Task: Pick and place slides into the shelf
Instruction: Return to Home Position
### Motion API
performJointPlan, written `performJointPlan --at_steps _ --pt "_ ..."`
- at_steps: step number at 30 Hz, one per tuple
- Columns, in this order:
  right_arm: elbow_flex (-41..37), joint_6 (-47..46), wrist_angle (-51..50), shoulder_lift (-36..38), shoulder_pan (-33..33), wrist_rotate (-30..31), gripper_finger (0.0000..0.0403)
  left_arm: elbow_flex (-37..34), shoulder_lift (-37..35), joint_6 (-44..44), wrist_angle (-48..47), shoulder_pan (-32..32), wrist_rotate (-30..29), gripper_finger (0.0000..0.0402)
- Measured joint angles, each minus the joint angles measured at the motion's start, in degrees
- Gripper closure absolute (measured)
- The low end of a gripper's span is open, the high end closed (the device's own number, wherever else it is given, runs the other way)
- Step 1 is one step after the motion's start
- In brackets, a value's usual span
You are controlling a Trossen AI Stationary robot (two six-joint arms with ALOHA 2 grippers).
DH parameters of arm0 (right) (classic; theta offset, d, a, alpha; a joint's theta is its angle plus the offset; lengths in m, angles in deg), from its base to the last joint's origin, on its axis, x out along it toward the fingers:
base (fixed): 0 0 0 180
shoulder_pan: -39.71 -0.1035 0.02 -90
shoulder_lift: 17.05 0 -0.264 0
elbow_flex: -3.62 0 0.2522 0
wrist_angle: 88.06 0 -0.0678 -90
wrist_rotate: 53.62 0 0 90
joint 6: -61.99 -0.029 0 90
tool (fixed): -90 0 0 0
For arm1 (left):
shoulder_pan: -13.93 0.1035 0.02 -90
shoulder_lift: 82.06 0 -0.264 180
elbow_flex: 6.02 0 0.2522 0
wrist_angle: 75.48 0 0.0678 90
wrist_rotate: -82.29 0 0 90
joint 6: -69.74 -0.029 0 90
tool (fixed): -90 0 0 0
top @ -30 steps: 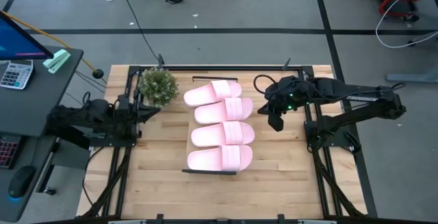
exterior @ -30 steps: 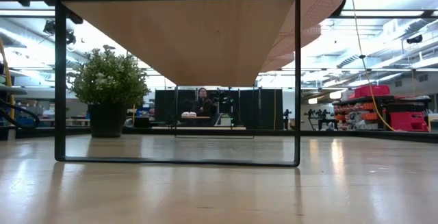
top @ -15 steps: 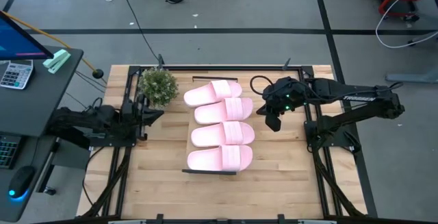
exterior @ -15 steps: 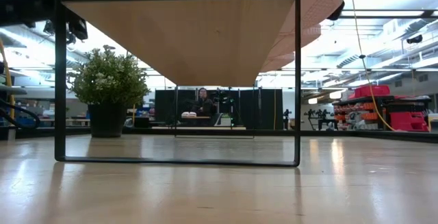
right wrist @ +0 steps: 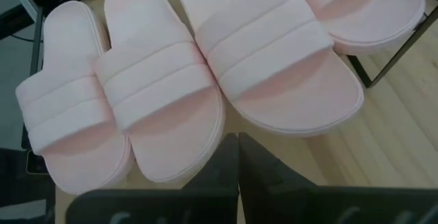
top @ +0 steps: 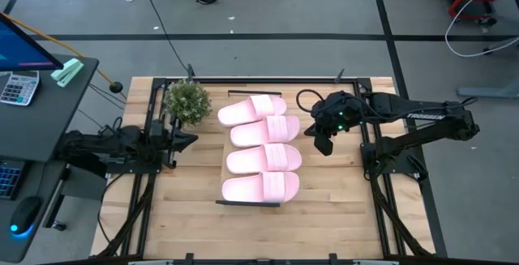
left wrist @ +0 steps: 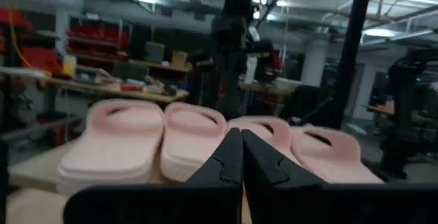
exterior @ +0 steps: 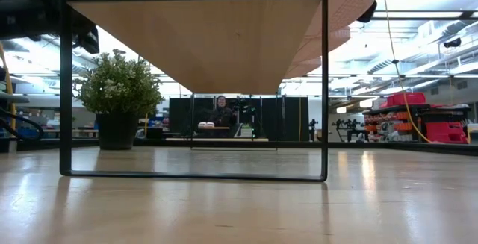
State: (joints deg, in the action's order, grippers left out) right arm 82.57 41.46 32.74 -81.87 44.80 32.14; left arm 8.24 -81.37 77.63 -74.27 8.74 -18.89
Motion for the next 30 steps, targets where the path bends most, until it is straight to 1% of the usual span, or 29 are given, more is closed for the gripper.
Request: performJointPlan --at_steps 2,8,12,15,21,25,30 --pt "0.0 0.0 -0.2 0.0 0.0 0.0 0.0402 0.0 0.0 0.9 -1.3 0.6 0.9 0.0398" --pt "0.0 -0.7 -1.0 0.1 0.0 0.9 0.0402 0.0 0.0 4.4 -3.2 1.5 1.1 0.0396" --pt "0.0 -0.3 -1.6 0.8 -0.5 2.1 0.0402 -0.1 0.0 8.4 -6.5 1.5 4.5 0.0396" --pt "0.0 0.0 -1.8 1.3 -1.3 3.4 0.0403 -0.1 0.0 10.4 -7.2 1.5 5.4 0.0398" --pt "0.0 -2.6 -1.9 2.4 -3.4 3.5 0.0403 -0.1 0.1 9.7 -12.5 1.5 4.9 0.0398" --pt "0.0 -3.9 -2.8 3.3 -6.1 3.7 0.0403 -0.1 0.0 9.1 -12.5 1.5 3.8 0.0395" --pt "-1.9 -4.2 -4.7 5.0 -9.5 5.7 0.0403 -0.1 0.4 14.2 -12.8 1.5 3.7 0.0394"
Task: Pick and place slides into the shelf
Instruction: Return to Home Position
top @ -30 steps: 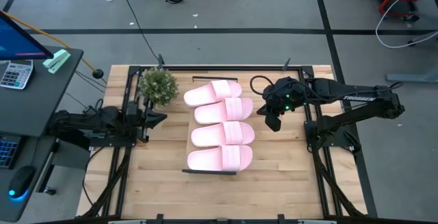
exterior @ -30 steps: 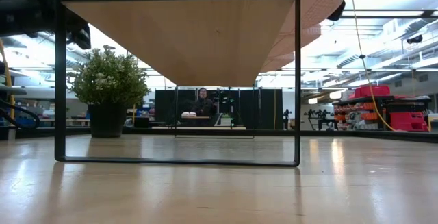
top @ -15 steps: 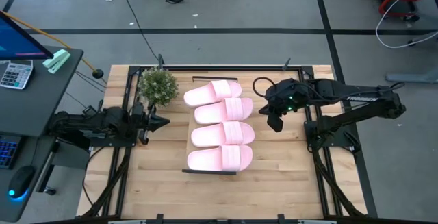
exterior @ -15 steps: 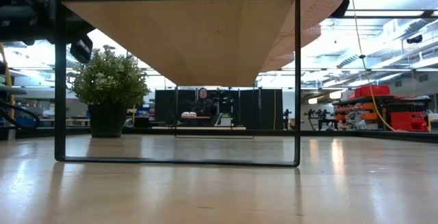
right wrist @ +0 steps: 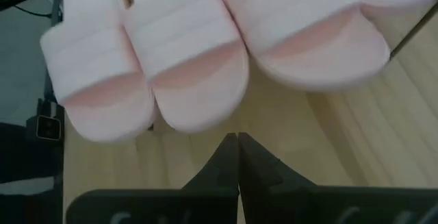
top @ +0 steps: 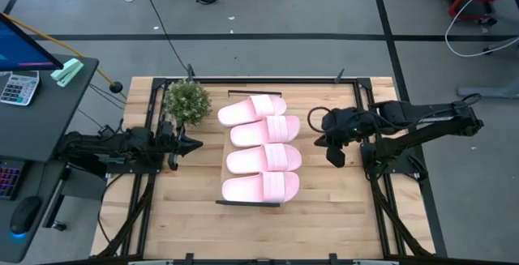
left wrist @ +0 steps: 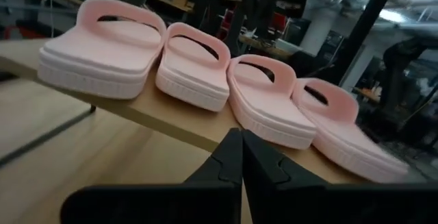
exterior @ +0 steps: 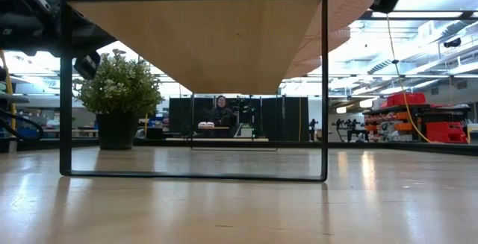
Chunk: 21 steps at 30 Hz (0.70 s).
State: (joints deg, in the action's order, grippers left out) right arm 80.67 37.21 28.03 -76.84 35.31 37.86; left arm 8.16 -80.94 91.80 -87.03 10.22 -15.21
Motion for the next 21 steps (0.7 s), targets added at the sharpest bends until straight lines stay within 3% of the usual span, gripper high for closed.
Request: performJointPlan --at_steps 6,12,21 --pt "-7.5 -3.4 2.6 6.8 -2.2 2.5 0.0403 0.0 0.0 3.1 0.5 0.0 -0.1 0.0375" --pt "-18.3 -6.7 11.4 17.6 -2.3 4.0 0.0403 0.0 0.0 2.5 0.8 0.0 -0.4 0.0362" --pt "-33.4 -8.3 24.1 30.3 -2.3 5.7 0.0403 0.0 0.0 2.4 1.1 0.0 -0.4 0.0372"
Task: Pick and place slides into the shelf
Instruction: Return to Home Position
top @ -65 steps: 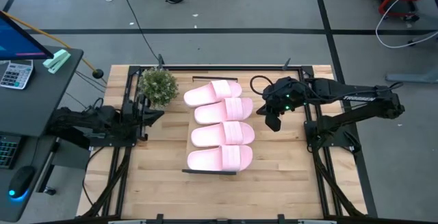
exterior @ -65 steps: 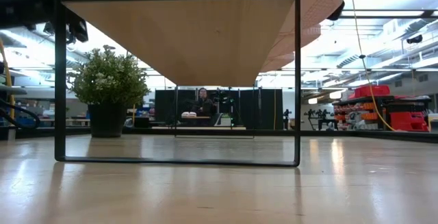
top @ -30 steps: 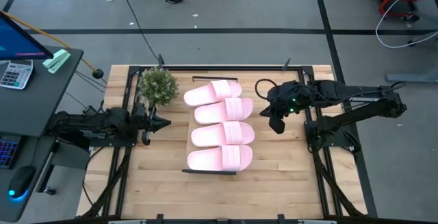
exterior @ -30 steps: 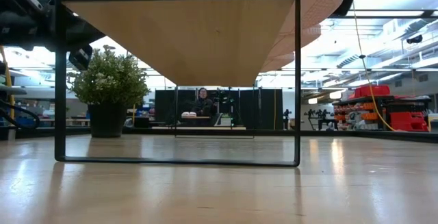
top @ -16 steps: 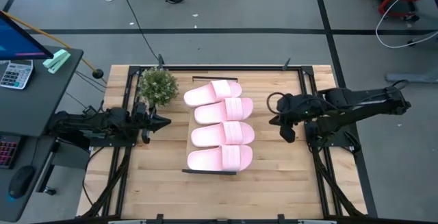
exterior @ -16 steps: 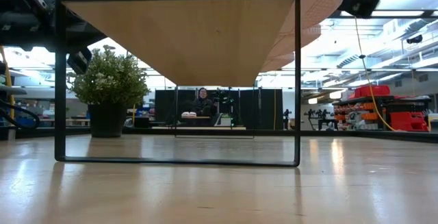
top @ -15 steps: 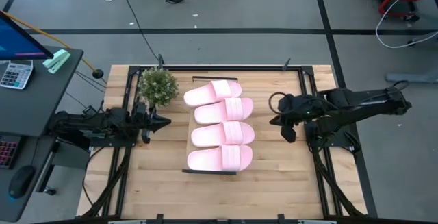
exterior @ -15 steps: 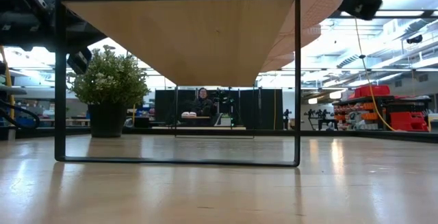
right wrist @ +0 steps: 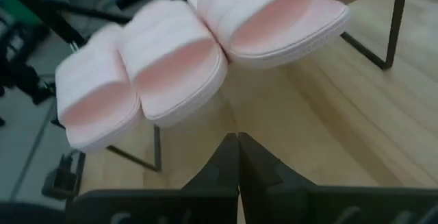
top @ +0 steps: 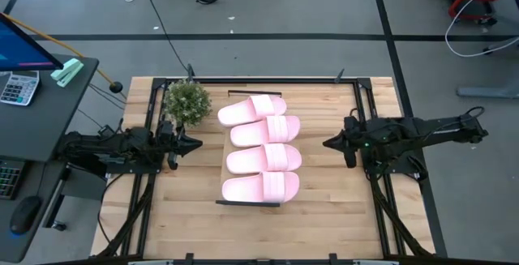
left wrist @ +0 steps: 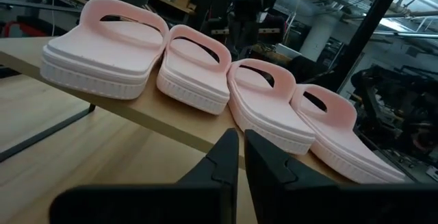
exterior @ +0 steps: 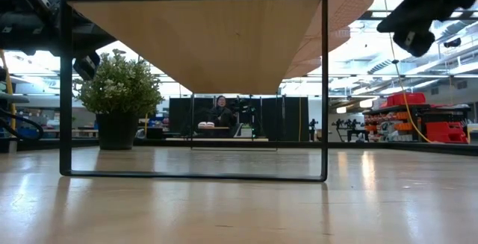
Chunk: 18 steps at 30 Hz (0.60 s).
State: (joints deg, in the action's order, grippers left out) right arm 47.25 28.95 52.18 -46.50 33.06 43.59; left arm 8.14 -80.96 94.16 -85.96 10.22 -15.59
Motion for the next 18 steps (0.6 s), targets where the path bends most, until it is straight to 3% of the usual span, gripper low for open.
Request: performJointPlan --at_steps 9,18 --pt "-10.5 3.9 11.0 11.8 0.1 6.5 0.0403 0.0 0.0 0.0 0.2 0.0 0.0 0.0375" --pt "-20.7 4.7 18.1 20.0 0.5 7.2 0.0403 0.0 0.0 0.0 0.2 0.0 0.2 0.0362"
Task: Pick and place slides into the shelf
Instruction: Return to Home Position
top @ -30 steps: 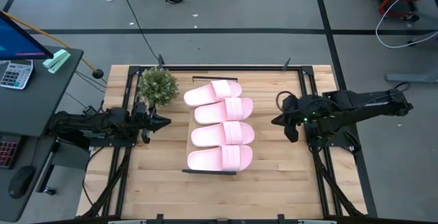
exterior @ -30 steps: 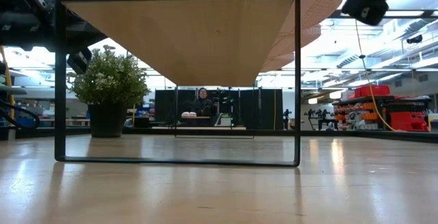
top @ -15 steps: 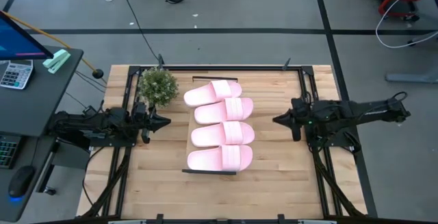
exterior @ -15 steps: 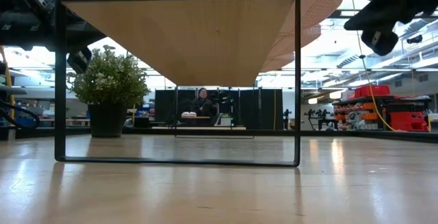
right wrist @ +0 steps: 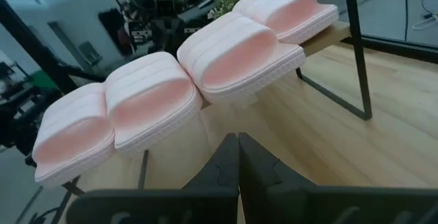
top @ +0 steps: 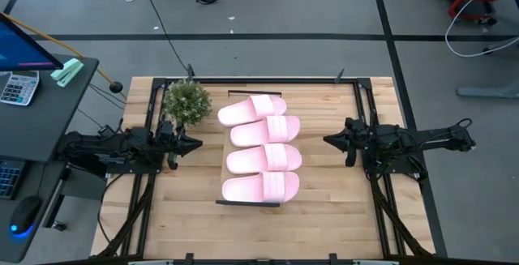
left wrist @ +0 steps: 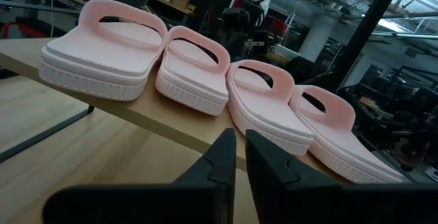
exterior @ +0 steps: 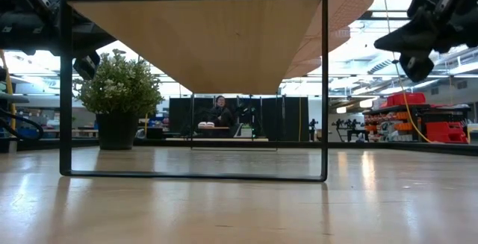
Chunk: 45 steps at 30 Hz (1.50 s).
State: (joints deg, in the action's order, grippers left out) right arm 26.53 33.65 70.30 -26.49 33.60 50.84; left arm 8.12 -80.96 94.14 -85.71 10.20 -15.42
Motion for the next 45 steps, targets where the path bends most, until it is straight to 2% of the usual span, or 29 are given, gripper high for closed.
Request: performJointPlan --at_steps 7,15,28,33,38,45 --pt "-6.2 -0.4 6.9 2.6 0.0 -1.0 0.0403 0.0 0.0 0.0 0.0 0.0 0.0 0.0365" --pt "-6.8 1.4 9.1 2.7 0.3 -1.3 0.0403 0.0 0.0 0.0 0.0 0.0 0.0 0.0376" --pt "-6.8 3.0 8.8 2.7 9.6 -14.7 0.0403 0.0 0.0 0.0 0.0 0.0 0.0 0.0361" --pt "-6.9 3.0 9.1 2.7 9.6 -14.7 0.0403 0.0 0.0 0.0 0.0 0.0 0.0 0.0366" --pt "-8.5 3.0 15.1 2.7 9.6 -14.0 0.0403 0.0 0.0 0.0 0.0 0.0 0.0 0.0374" --pt "-8.6 3.4 17.2 3.2 7.4 -13.1 0.0403 0.0 0.0 0.0 0.0 0.0 0.0 0.0372"
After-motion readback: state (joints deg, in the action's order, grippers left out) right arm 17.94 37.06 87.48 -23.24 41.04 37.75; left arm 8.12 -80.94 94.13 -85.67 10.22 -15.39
